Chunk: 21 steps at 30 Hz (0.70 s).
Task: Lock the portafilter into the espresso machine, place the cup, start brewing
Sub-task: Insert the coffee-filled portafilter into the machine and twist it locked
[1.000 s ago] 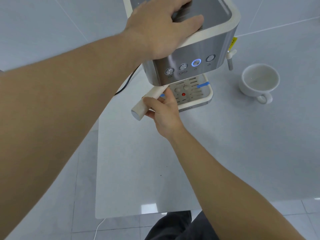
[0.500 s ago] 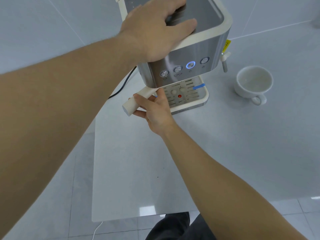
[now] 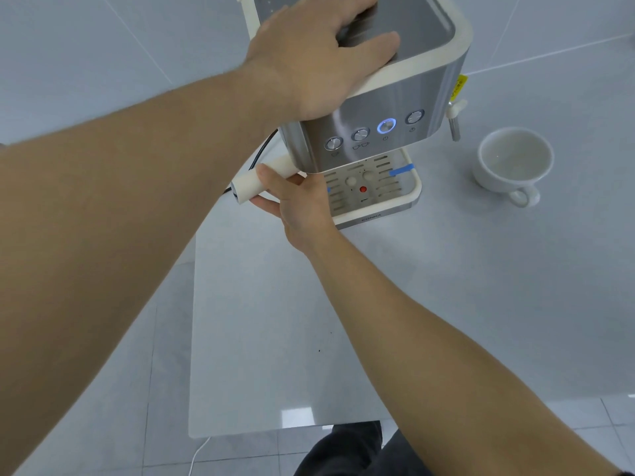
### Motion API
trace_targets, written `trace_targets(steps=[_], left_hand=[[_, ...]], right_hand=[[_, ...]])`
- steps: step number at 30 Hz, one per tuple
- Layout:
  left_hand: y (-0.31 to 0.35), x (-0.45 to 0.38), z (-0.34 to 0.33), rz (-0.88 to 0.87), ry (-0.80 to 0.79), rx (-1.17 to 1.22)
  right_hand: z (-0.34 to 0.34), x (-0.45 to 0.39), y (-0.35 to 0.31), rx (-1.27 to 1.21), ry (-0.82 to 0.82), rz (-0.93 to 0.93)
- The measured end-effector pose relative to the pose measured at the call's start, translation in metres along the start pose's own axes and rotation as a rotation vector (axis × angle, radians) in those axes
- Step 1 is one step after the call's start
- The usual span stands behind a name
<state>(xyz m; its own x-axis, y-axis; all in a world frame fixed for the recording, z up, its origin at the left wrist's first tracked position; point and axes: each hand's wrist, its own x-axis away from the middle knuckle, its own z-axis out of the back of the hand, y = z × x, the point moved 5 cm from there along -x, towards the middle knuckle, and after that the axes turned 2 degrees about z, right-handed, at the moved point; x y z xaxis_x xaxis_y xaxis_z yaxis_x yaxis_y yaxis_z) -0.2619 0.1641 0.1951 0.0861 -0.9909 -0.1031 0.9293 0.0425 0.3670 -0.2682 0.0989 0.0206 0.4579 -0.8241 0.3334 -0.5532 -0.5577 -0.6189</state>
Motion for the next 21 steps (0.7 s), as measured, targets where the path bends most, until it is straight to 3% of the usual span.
trace_targets(steps=[21], left_hand=[[0.001, 0.003, 0.001, -0.003, 0.005, -0.005]], right_hand=[[0.047, 0.038, -0.019, 0.176, -0.125, -0.083]])
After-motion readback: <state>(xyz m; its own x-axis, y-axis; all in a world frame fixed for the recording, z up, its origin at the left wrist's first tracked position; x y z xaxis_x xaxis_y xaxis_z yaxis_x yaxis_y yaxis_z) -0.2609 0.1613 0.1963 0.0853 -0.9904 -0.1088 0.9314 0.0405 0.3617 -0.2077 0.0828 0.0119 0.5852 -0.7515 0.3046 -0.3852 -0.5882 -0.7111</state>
